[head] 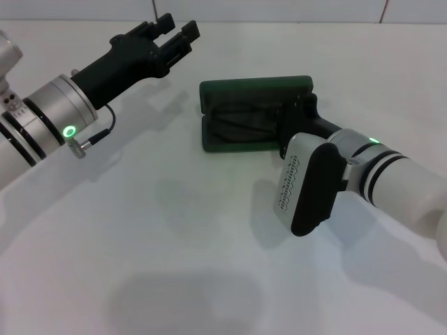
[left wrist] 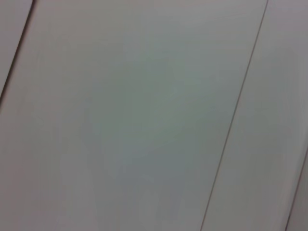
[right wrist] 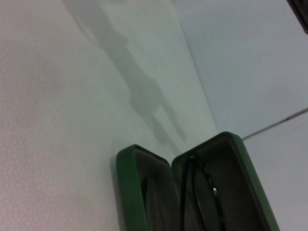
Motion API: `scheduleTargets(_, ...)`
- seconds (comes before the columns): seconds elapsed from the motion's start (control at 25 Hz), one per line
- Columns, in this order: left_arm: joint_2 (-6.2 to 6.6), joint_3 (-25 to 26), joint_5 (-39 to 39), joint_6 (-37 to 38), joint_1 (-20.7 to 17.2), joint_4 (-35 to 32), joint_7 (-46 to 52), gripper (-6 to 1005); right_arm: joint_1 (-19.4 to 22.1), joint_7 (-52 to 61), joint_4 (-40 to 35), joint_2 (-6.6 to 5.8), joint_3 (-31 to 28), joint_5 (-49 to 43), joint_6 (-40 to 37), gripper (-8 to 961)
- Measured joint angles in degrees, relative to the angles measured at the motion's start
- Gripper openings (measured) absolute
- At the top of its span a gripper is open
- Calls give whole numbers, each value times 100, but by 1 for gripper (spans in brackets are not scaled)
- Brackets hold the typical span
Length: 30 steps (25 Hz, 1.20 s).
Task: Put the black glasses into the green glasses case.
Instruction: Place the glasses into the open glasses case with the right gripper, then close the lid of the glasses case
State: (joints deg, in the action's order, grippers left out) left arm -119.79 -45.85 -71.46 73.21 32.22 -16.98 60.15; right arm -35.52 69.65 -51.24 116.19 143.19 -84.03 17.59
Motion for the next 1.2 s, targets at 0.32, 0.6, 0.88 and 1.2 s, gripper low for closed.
scheduleTargets(0.32, 0, -3, 1, 0, 4, -17, -1, 652, -16, -7, -98, 0, 60, -9, 17, 113)
scheduleTargets(0.6, 0, -3, 3, 0, -35, -13, -3, 652, 151, -27, -333, 0, 12, 8, -11, 160)
scheduleTargets(0.88, 0, -3, 3, 0, -72, -3, -3, 653, 321, -73, -563, 0, -158, 43, -361, 187)
scheduleTargets(1.2, 1, 14, 15, -1, -143, -12, 3, 654, 799, -549, -1023, -14, -880, 22, -1245, 188)
